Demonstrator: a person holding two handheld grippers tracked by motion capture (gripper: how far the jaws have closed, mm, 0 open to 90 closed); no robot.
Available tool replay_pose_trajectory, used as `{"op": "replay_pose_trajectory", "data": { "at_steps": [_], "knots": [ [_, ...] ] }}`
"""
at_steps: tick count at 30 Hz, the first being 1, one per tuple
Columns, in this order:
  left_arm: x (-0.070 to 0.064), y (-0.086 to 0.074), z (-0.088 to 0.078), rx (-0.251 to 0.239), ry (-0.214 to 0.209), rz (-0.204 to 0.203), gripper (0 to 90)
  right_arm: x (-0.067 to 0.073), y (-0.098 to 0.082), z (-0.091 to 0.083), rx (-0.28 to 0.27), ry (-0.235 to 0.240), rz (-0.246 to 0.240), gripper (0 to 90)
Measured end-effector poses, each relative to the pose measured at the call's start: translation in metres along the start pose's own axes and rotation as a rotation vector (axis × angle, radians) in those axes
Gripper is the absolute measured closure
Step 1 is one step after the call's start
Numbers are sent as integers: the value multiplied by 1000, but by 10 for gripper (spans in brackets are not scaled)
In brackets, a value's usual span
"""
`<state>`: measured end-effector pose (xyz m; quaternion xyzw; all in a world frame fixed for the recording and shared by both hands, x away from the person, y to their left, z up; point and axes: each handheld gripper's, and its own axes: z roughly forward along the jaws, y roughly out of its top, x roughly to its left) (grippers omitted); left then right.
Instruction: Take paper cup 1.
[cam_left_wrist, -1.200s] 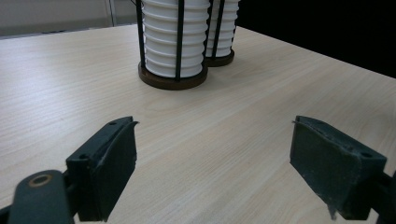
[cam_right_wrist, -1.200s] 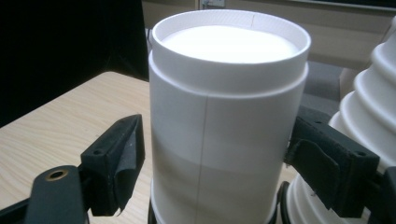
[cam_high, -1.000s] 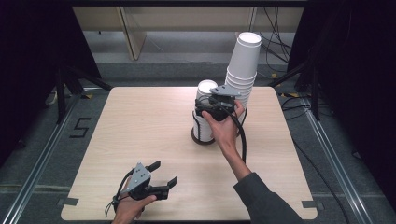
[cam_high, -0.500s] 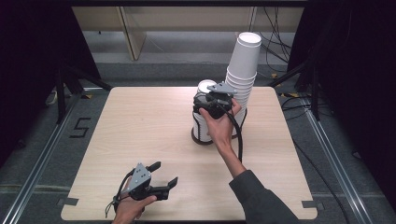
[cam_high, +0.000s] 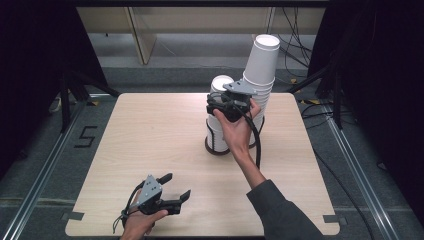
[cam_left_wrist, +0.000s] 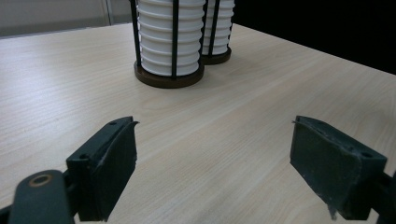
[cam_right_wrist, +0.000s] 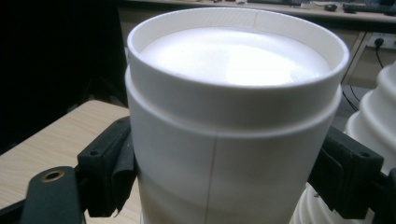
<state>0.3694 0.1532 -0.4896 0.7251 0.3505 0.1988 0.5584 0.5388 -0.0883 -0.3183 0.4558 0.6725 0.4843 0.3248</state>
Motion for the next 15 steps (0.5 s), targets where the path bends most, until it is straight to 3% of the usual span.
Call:
{"op": "replay_pose_trajectory", "data": {
  "at_steps": [7,15],
  "knots": [
    [-1,0,-1,16,6,5,143,2,24,-18,-58,1,-38,184],
    [-1,0,-1,17,9,15,143,-2,43,-32,-105,5,-33,185]
  ]
}}
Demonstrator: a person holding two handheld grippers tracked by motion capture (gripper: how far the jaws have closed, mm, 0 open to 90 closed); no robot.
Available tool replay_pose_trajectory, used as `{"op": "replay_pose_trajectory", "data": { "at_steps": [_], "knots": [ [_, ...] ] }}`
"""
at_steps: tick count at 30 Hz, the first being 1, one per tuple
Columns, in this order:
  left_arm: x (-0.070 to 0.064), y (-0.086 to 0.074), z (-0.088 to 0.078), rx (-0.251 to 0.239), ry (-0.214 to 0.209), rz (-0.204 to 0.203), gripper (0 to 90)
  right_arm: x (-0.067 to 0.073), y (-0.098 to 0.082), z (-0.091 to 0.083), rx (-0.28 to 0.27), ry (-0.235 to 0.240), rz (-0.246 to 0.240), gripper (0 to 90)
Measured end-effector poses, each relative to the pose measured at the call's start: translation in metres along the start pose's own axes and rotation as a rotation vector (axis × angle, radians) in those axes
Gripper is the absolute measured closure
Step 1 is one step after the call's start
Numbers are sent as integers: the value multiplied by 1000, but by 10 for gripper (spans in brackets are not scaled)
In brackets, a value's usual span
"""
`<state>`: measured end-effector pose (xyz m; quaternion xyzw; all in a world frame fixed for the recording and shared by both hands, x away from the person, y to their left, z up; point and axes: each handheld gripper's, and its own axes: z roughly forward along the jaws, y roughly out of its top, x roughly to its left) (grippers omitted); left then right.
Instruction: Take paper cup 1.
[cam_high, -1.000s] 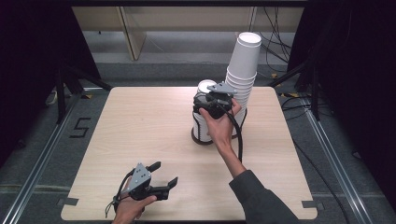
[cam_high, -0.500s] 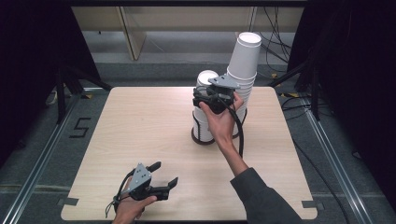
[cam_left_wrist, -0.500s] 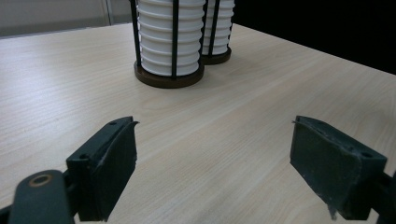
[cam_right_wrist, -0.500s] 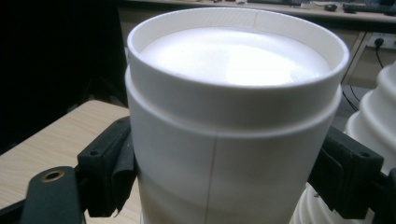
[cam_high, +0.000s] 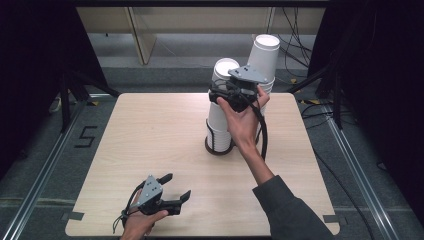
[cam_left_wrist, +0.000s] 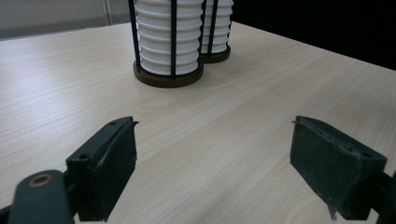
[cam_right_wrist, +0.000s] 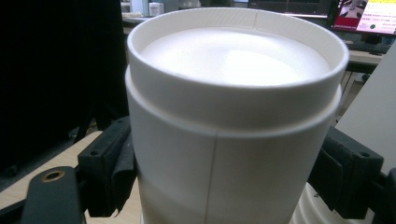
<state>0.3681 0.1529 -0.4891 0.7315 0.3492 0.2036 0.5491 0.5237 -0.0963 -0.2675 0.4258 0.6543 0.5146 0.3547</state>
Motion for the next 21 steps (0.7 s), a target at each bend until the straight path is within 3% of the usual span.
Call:
{"op": "replay_pose_trajectory", "data": {
  "at_steps": [6,11,14,21],
  "knots": [
    [0,0,0,0,-1,1,143,-2,13,-20,-43,48,7,185],
    [0,0,0,3,0,0,143,-3,12,-39,-53,96,-2,185],
    [0,0,1,5,1,2,143,-2,1,-57,-30,147,5,185],
    [0,0,1,2,5,0,143,0,-26,-71,17,204,-4,185]
  ]
}}
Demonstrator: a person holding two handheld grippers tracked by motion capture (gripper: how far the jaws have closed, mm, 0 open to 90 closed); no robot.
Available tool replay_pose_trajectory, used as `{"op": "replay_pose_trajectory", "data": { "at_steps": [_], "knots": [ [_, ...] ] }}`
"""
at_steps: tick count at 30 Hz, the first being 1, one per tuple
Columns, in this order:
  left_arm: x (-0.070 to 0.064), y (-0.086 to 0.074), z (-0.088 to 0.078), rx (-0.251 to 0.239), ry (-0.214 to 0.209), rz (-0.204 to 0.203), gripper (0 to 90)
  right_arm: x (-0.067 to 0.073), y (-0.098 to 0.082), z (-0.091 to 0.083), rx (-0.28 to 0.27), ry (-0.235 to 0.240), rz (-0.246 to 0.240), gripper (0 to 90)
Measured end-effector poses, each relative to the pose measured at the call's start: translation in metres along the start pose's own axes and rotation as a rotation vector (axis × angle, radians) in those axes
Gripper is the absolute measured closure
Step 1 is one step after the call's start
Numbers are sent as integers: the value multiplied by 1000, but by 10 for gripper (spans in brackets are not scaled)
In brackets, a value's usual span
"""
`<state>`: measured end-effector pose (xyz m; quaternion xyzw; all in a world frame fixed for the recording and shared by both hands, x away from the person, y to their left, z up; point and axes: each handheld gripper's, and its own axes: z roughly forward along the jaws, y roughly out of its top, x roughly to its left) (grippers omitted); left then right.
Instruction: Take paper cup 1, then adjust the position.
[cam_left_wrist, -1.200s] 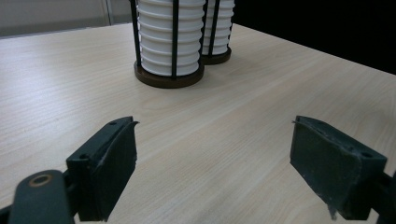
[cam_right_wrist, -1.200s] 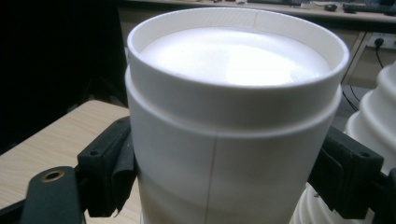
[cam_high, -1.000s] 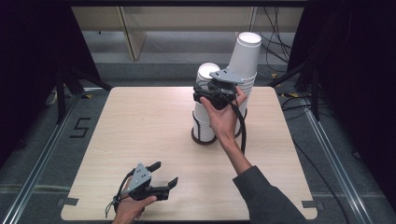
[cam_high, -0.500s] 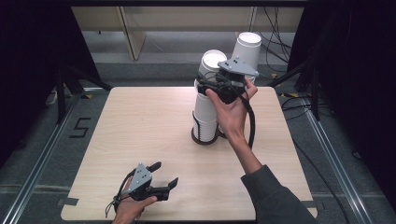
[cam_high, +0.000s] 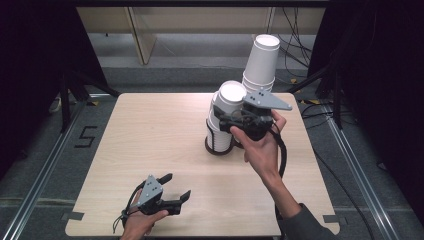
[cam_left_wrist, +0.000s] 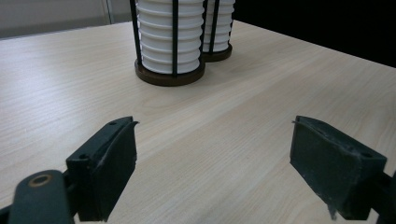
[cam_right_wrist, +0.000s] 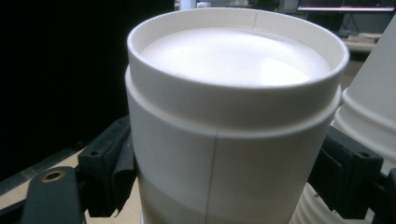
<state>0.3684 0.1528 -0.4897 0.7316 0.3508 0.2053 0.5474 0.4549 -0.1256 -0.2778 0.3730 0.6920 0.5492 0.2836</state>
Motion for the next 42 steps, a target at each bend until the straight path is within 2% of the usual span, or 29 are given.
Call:
{"op": "replay_pose_trajectory", "data": {
  "at_steps": [3,4,5,6,9,10,11,12,14,15,17,18,23,25,28,29,33,35,36,37,38,39,40,42],
  "knots": [
    [0,0,0,1,2,1,143,3,-15,-2,7,21,-9,185],
    [1,0,0,-1,1,-3,143,5,-26,-3,16,44,5,185],
    [1,0,0,-1,1,-3,142,5,-26,-3,16,44,5,185],
    [1,0,0,1,3,-3,142,8,-38,-3,16,52,-4,185],
    [1,0,0,1,3,-3,142,13,-56,-1,37,79,12,185],
    [1,0,0,1,3,-3,143,13,-56,-1,37,79,12,185],
    [1,1,-1,-2,3,-1,142,15,-66,5,77,109,-8,185],
    [1,1,-1,-2,3,-1,143,15,-70,6,83,117,6,185],
    [2,1,-1,-15,3,-6,142,16,-74,8,86,118,6,185],
    [2,2,-2,-11,11,-7,142,19,-83,11,118,122,-9,185],
    [3,2,-2,-21,11,-15,143,19,-87,14,118,132,-16,185],
    [3,2,-2,-30,7,-15,142,20,-95,16,141,150,-12,185],
    [2,2,-2,-15,11,-9,142,21,-106,16,173,157,-6,185],
    [2,3,-2,-16,11,-9,142,20,-111,18,164,180,-19,185],
    [2,3,-3,-18,13,-9,143,23,-118,21,190,197,-17,185],
    [2,3,-3,-18,13,-9,142,24,-119,22,204,222,-16,185],
    [3,3,-4,-25,15,-8,142,29,-124,22,224,226,2,185],
    [2,3,-4,-25,16,-10,143,28,-125,22,226,234,-11,185],
    [2,3,-4,-28,14,-9,142,30,-127,22,230,229,2,185],
    [1,3,-3,-47,3,-7,143,30,-127,21,236,231,6,185],
    [1,4,-4,-42,8,-6,142,29,-129,23,214,248,-23,185],
    [0,4,-4,-50,9,-12,142,29,-130,23,218,235,-18,185],
    [0,4,-4,-50,9,-12,142,29,-131,24,228,251,-5,185],
    [0,3,-4,-51,7,-8,142,28,-132,23,236,250,11,185]
  ]
}}
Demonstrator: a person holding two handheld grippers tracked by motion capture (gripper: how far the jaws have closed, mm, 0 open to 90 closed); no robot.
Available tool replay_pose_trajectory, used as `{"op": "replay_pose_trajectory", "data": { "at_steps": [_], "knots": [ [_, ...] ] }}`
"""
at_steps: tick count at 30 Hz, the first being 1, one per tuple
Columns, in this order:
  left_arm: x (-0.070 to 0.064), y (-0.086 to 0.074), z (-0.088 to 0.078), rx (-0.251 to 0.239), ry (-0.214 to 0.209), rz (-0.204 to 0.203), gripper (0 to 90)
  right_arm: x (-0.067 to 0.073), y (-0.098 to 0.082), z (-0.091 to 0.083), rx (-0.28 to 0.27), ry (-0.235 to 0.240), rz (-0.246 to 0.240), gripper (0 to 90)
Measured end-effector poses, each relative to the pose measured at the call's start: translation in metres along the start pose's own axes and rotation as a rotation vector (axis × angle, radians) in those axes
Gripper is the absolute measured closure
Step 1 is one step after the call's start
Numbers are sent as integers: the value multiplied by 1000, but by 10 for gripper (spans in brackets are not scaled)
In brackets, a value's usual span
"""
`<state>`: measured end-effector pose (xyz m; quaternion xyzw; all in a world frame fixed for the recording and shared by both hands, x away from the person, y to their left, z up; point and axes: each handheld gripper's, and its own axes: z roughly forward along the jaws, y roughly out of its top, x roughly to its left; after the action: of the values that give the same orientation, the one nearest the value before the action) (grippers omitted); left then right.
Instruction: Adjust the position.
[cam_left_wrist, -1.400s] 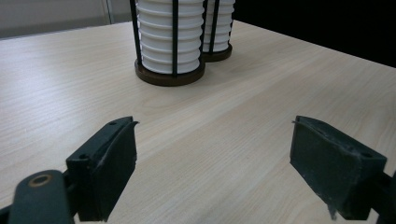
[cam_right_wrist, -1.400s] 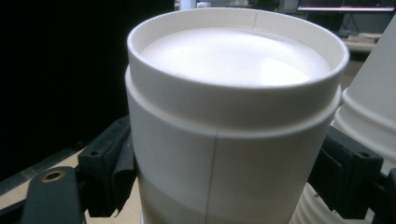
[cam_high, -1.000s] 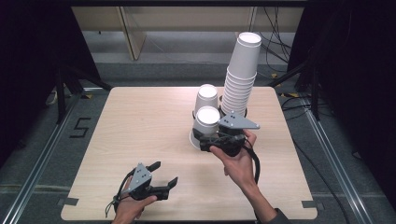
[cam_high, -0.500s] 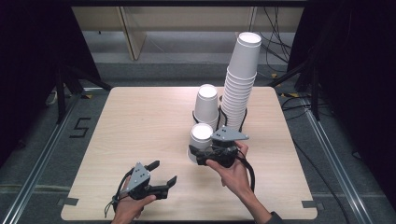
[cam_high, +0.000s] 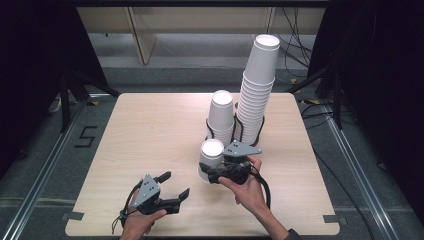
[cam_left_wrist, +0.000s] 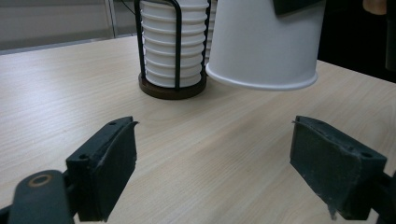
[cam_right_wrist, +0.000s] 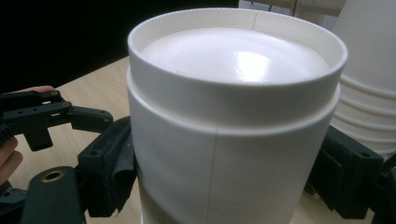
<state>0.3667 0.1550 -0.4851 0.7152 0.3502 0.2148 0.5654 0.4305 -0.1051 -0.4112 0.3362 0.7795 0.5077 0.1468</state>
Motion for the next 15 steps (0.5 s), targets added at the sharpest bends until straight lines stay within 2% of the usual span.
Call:
{"op": "replay_pose_trajectory", "data": {
  "at_steps": [2,3,4,5,6,8,10,12,13,14,15],
  "knots": [
    [-1,0,0,-17,-13,-1,142,0,-3,4,-1,21,24,185],
    [-2,1,-1,-27,-25,3,142,-1,-3,6,0,32,3,185],
    [-2,1,-1,-27,-25,3,142,1,-4,5,13,30,24,185],
    [-3,1,1,-48,-37,3,142,1,-4,5,13,30,24,185],
    [-4,2,0,-36,-35,13,142,3,-4,6,14,37,33,185],
    [-5,3,1,-54,-45,13,142,6,-6,9,2,69,-3,185],
    [-7,3,2,-61,-44,10,142,8,-6,10,-3,66,-7,185],
    [-9,3,4,-50,-49,20,142,11,-7,11,5,93,-8,185],
    [-10,2,5,-49,-52,21,142,16,-8,11,16,95,13,185],
    [-10,2,6,-42,-58,25,142,15,-8,13,2,116,-11,185],
    [-10,1,7,-47,-67,21,142,15,-8,13,2,116,-11,185]
  ]
}}
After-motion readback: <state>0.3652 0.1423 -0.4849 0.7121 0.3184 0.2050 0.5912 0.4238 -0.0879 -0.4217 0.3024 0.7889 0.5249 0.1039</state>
